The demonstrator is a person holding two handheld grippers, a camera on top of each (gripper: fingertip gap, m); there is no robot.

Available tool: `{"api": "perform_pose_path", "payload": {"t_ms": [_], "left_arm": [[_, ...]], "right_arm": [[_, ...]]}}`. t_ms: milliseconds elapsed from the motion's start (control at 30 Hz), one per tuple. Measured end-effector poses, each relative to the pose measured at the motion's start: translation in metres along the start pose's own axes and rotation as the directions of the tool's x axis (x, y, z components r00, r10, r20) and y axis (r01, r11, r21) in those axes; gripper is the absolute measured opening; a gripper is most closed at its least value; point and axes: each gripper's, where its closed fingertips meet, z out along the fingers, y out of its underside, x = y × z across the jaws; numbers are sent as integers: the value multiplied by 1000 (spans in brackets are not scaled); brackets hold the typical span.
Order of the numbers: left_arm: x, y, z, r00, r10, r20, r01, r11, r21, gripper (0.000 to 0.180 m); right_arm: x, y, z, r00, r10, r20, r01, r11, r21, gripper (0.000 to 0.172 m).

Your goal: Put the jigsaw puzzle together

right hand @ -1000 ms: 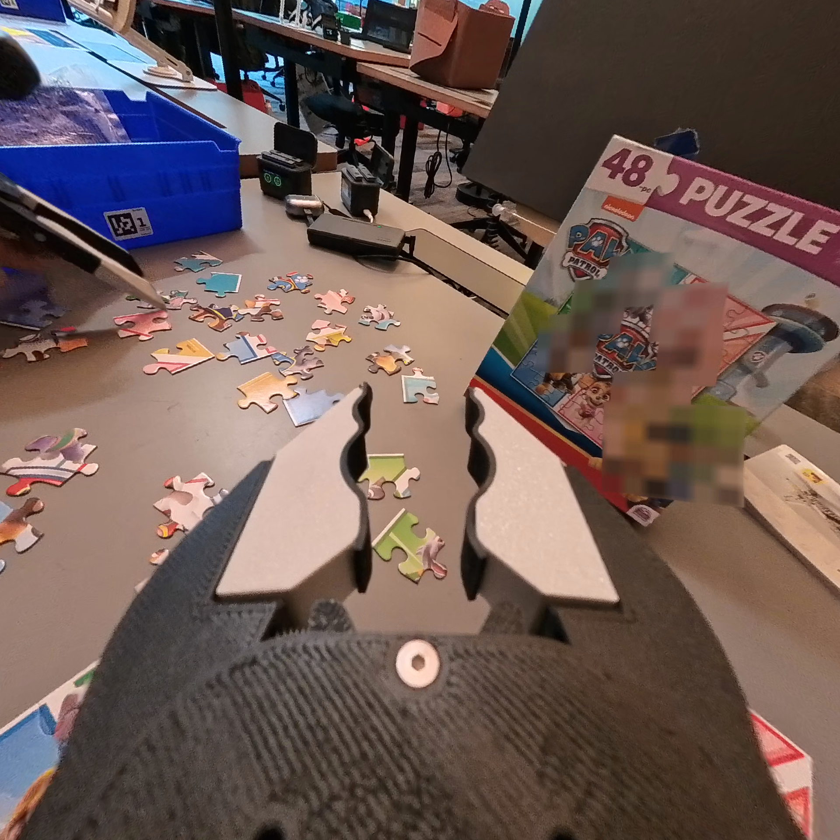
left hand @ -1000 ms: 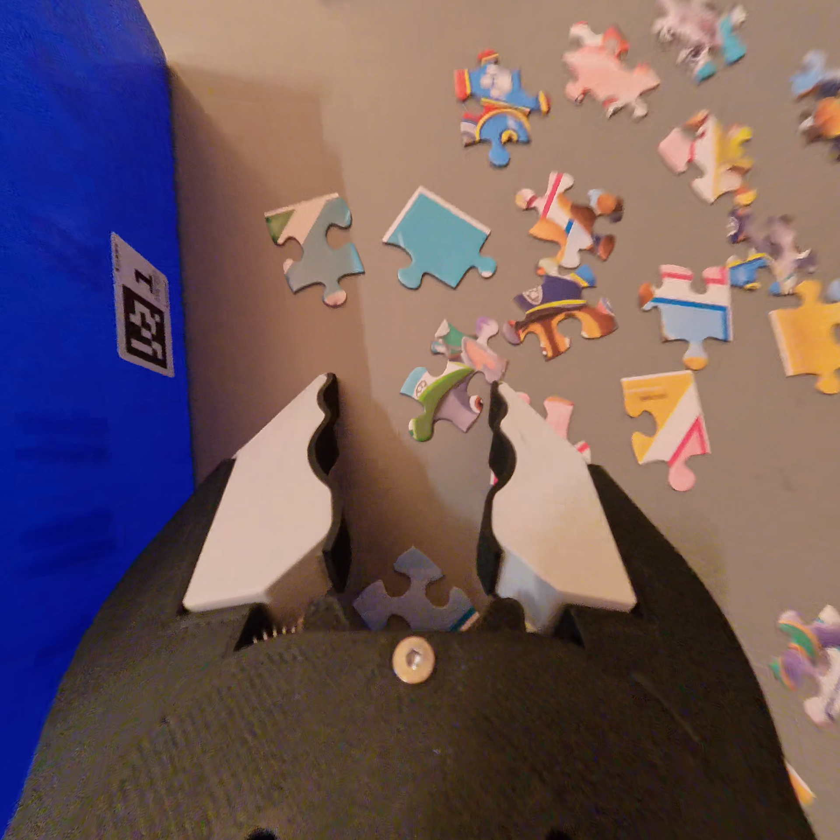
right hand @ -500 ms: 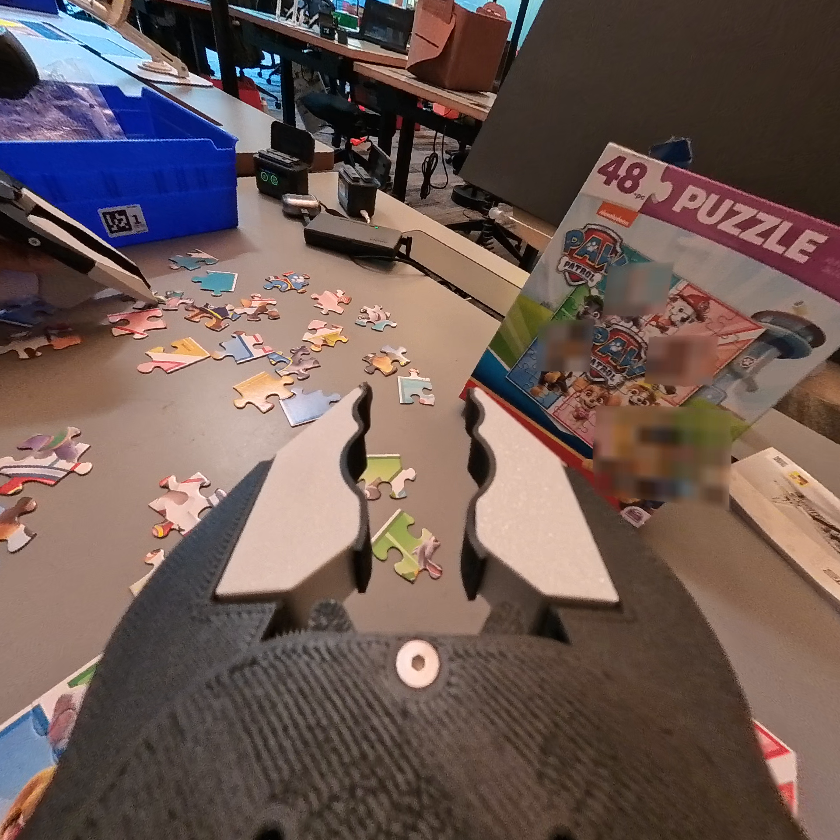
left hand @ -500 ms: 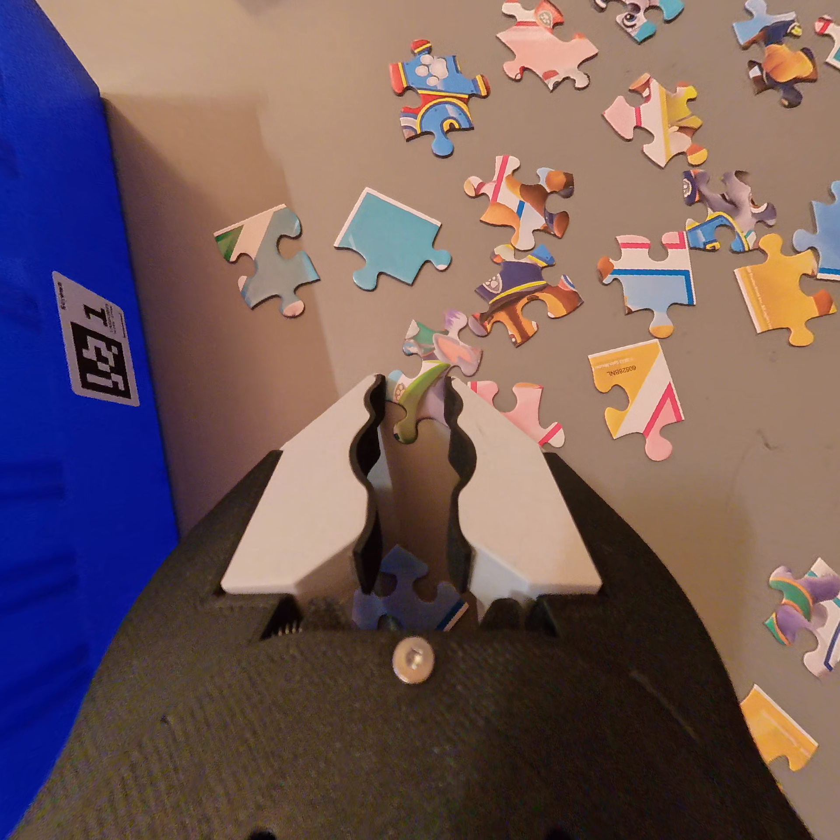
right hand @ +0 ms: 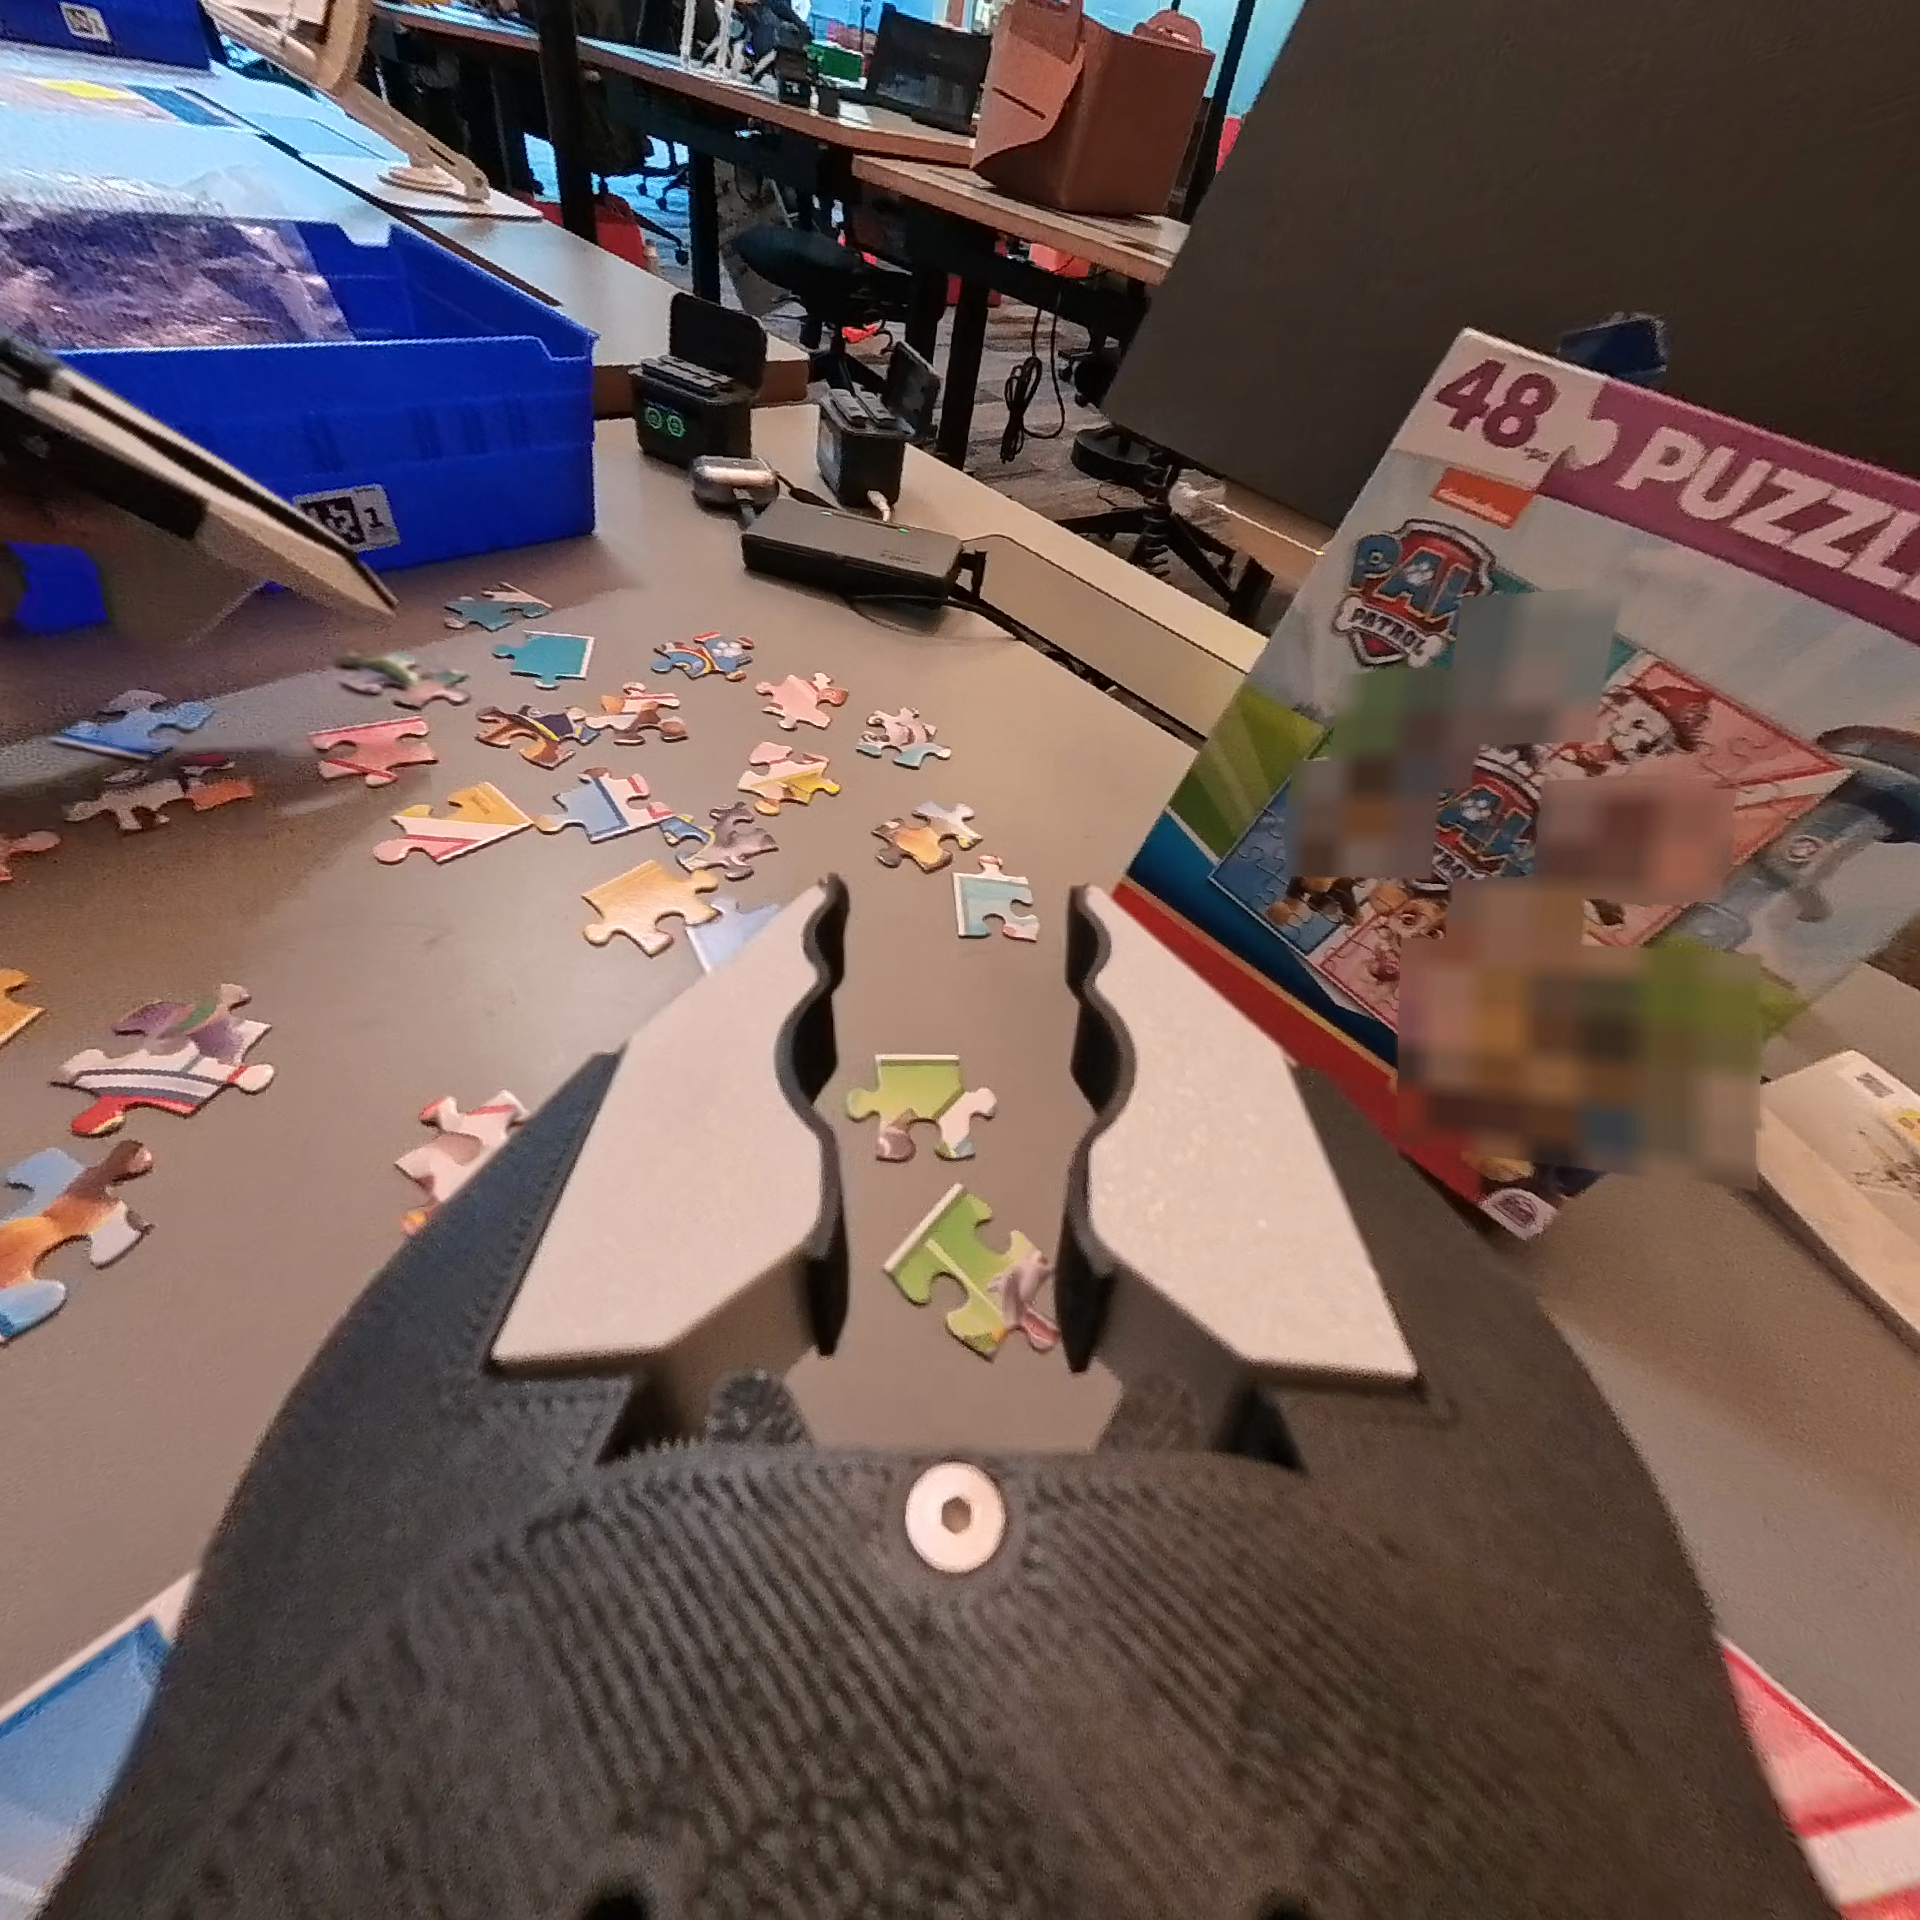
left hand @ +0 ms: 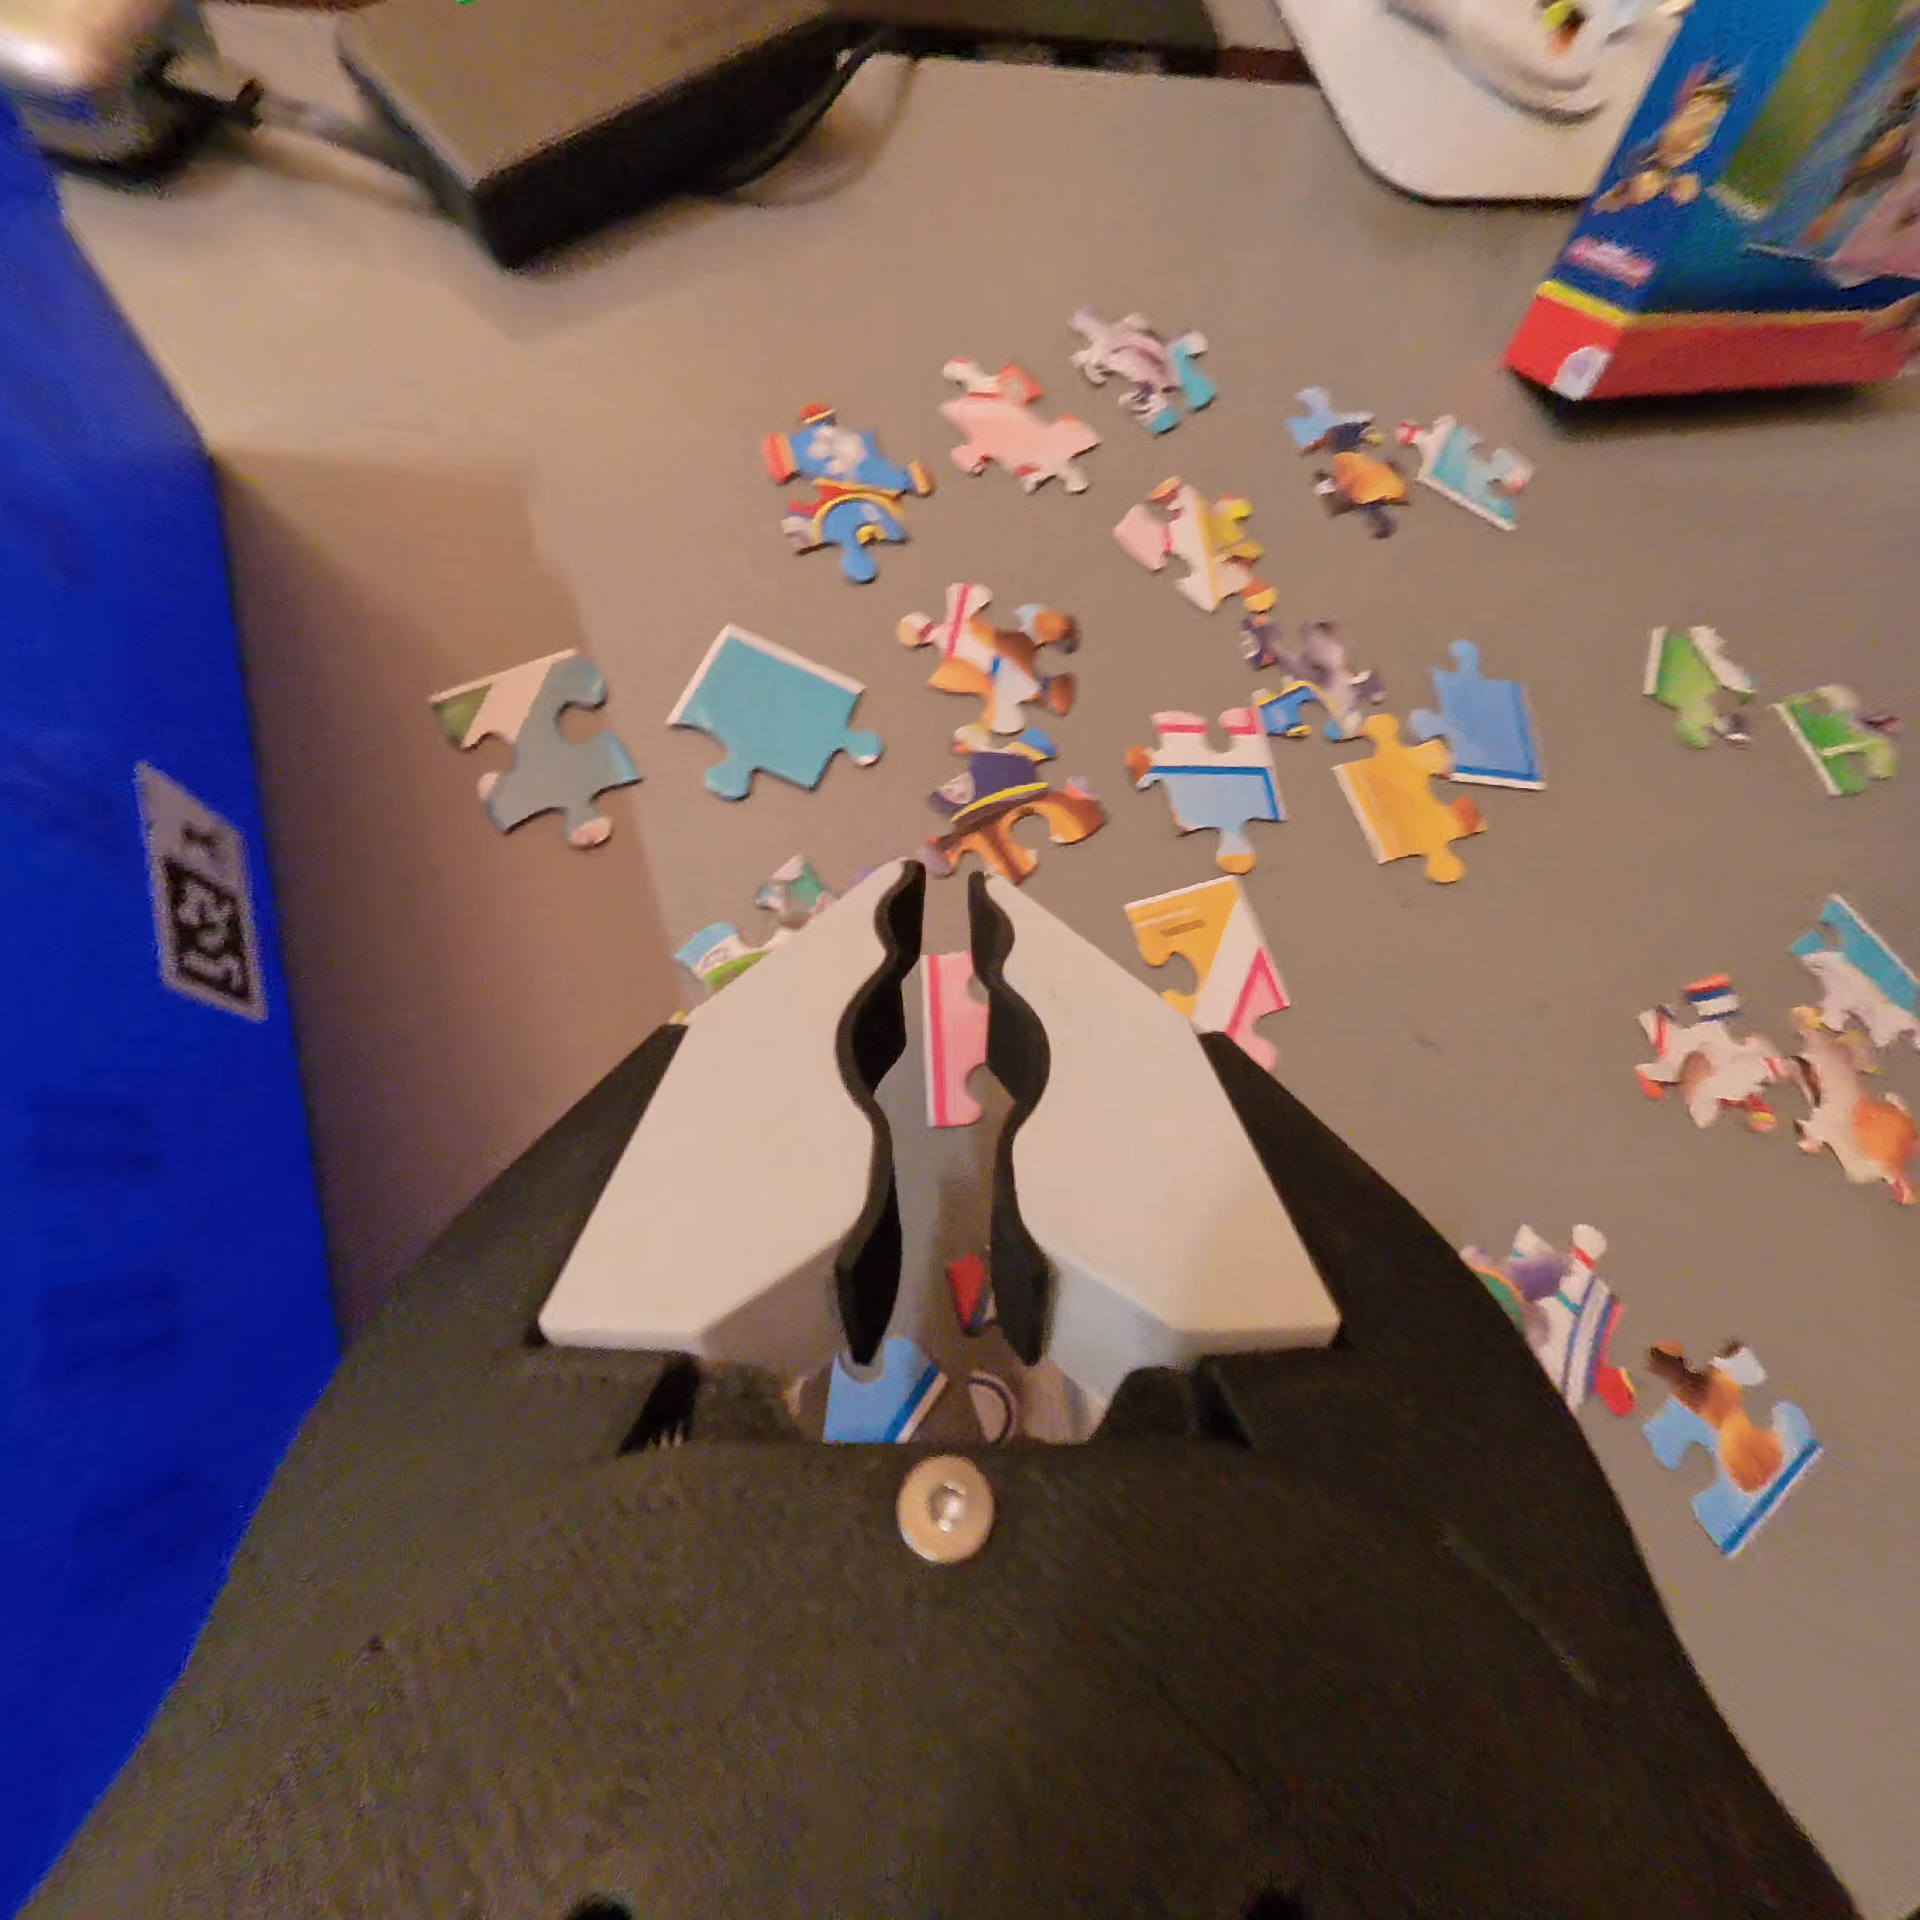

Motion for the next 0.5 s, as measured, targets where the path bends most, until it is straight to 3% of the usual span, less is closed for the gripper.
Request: {"api": "perform_pose_path", "payload": {"t_ms": [133,333,500], "left_arm": [[-15,5,-1,995,36,93,-34,999,-27,13],[-45,35,2,975,-71,212,105,982,-154,54],[-49,41,11,962,-10,273,67,977,-200,55]], "right_arm": [[-6,1,2,1000,-27,6,27,1000,-10,42],[-11,3,4,1000,-15,26,16,1000,-11,42],[-10,4,4,1000,-17,22,17,1000,-11,42]]}}
